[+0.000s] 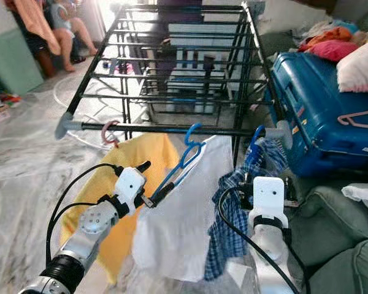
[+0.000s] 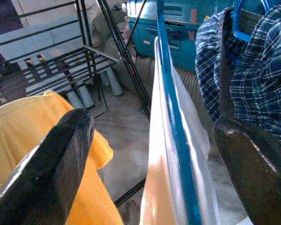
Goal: Hang hanger
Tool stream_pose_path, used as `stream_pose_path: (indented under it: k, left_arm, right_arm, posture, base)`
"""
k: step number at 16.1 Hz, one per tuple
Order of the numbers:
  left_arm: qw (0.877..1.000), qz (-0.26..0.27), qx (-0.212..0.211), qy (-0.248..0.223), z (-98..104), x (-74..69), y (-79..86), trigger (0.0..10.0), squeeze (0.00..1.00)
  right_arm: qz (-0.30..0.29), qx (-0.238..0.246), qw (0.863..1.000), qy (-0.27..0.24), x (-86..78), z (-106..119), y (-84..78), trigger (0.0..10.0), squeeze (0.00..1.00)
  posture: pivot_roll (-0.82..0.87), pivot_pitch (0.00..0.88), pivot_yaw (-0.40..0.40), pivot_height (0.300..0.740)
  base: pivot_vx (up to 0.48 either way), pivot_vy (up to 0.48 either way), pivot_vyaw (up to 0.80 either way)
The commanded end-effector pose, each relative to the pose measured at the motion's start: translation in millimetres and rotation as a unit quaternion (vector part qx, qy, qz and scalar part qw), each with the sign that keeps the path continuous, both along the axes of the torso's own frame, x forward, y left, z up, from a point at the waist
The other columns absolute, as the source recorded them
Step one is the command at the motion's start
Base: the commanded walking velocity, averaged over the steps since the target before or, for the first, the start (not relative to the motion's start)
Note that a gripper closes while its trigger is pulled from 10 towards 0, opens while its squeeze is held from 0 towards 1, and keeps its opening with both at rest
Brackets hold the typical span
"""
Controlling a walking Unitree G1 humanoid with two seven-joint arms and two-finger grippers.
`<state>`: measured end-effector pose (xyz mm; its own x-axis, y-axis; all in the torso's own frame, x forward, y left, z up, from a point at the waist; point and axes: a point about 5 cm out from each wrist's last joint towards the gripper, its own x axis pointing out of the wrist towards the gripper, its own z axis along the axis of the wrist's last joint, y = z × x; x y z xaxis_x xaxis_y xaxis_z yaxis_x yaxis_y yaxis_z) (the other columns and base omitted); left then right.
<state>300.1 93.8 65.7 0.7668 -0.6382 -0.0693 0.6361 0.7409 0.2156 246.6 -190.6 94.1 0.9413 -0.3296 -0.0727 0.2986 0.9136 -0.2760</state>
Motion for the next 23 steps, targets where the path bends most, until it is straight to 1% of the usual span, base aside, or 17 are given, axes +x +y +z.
stream_pose_path:
  k: [1,3,5,6,7,8,9,12,13,14,17,18,19,20,21,22,23]
  left_arm:
    - [1.0,-0.002,0.006,0.001,-0.6,-0.8,1.9,10.0,0.0]
    - [1.0,-0.005,0.009,0.001,-0.8,-1.1,1.5,10.0,0.0]
    - [1.0,-0.008,0.01,0.001,-0.7,-1.0,1.3,10.0,0.0]
    - [1.0,-0.009,0.011,0.001,-0.7,-0.9,1.1,10.0,0.0]
    - [1.0,-0.011,0.012,0.001,-1.0,-1.0,0.7,10.0,0.0]
    - [1.0,-0.012,0.013,0.002,-0.9,-0.8,0.3,10.0,0.0]
    - [1.0,-0.013,0.013,0.001,-0.9,-0.7,0.2,10.0,0.0]
    - [1.0,-0.013,0.015,0.002,-1.0,-0.4,0.8,10.0,0.0]
    - [1.0,-0.014,0.015,0.005,-1.5,-0.6,1.0,10.0,0.0]
    - [0.999,-0.028,0.012,0.017,-4.2,-4.3,1.8,10.0,0.0]
    - [0.999,-0.026,0.014,0.018,-4.8,-4.5,3.7,10.0,0.0]
    - [0.999,-0.027,0.015,0.018,-5.3,-4.8,3.5,10.0,0.0]
    - [0.999,-0.028,0.016,0.018,-5.5,-4.9,3.0,10.0,0.0]
    - [0.999,-0.03,0.016,0.019,-5.5,-4.9,2.2,10.0,0.0]
    - [0.999,-0.032,0.017,0.019,-5.3,-5.0,1.7,10.0,0.0]
    - [0.999,-0.033,0.017,0.02,-5.4,-5.1,1.6,10.0,0.0]
    - [0.999,-0.033,0.017,0.02,-5.5,-5.4,1.5,10.0,0.0]
  right_arm:
    - [-0.027,-0.016,0.999,0.007,-2.6,2.3,-4.6,10.0,0.0]
    - [-0.075,-0.013,0.997,0.03,-11.2,-5.7,-12.2,10.0,0.0]
    - [-0.09,-0.021,0.996,0.018,-13.4,-1.6,-15.3,10.0,0.0]
    - [-0.083,-0.009,0.997,-0.002,-10.3,4.1,-13.7,10.0,0.0]
    - [-0.053,-0.005,0.998,-0.032,-3.5,13.1,-7.1,10.0,0.0]
    - [-0.019,-0.006,0.999,-0.046,4.0,19.7,1.6,10.0,0.0]
    - [-0.003,-0.001,0.999,-0.047,7.6,21.5,6.8,10.0,0.0]
    - [0.043,0.01,0.999,-0.014,14.5,11.3,17.0,10.0,0.0]
    - [0.046,0.017,0.999,-0.01,14.8,8.7,16.6,10.0,0.0]
    - [0.042,0.052,0.997,0.024,14.1,-4.2,6.5,10.0,0.0]
    - [0.038,0.064,0.995,0.066,11.7,-18.5,-9.5,10.0,0.0]
    - [0.045,0.079,0.993,0.079,14.2,-23.5,-13.3,10.0,0.0]
    - [0.044,0.085,0.992,0.087,19.5,-26.0,-17.5,3.1,0.0]
    - [0.054,0.1,0.989,0.093,27.3,-27.2,-19.2,0.0,0.0]
    - [0.061,0.102,0.987,0.111,37.7,-28.8,-23.7,0.0,0.0]
    - [0.064,0.102,0.986,0.113,40.2,-28.8,-24.4,0.0,0.0]
    - [0.069,0.11,0.985,0.114,48.8,-27.1,-28.2,0.0,0.0]
  posture:
    - [0.06,0.077,0.012,0.74]
    - [0.05,0.079,0.016,0.74]
    - [0.05,0.079,0.02,0.74]
    - [0.05,0.08,0.023,0.74]
    - [0.05,0.081,0.025,0.74]
    - [0.05,0.081,0.028,0.74]
    - [0.05,0.081,0.028,0.74]
    - [0.06,0.081,0.027,0.74]
    - [0.06,0.081,0.027,0.74]
    - [0.07,0.083,0.025,0.74]
    - [0.07,0.087,0.025,0.74]
    - [0.07,0.089,0.027,0.74]
    - [0.06,0.091,0.029,0.74]
    - [0.07,0.092,0.03,0.74]
    - [0.07,0.092,0.03,0.74]
    - [0.07,0.092,0.03,0.74]
    - [0.07,0.093,0.029,0.74]
  base:
    - [0.0,0.0,0.0]
    - [0.0,0.0,0.0]
    - [0.0,0.0,0.0]
    - [0.0,0.0,0.0]
    - [0.0,0.0,0.0]
    - [0.0,0.0,0.0]
    - [0.0,0.0,0.0]
    - [0.0,0.0,0.0]
    - [0.0,0.0,0.0]
    - [0.0,0.0,0.0]
    - [0.0,0.0,0.0]
    - [0.0,0.0,0.0]
    - [0.0,0.0,0.0]
    - [0.0,0.0,0.0]
    - [0.0,0.0,0.0]
    - [0.0,0.0,0.0]
    - [0.0,0.0,0.0]
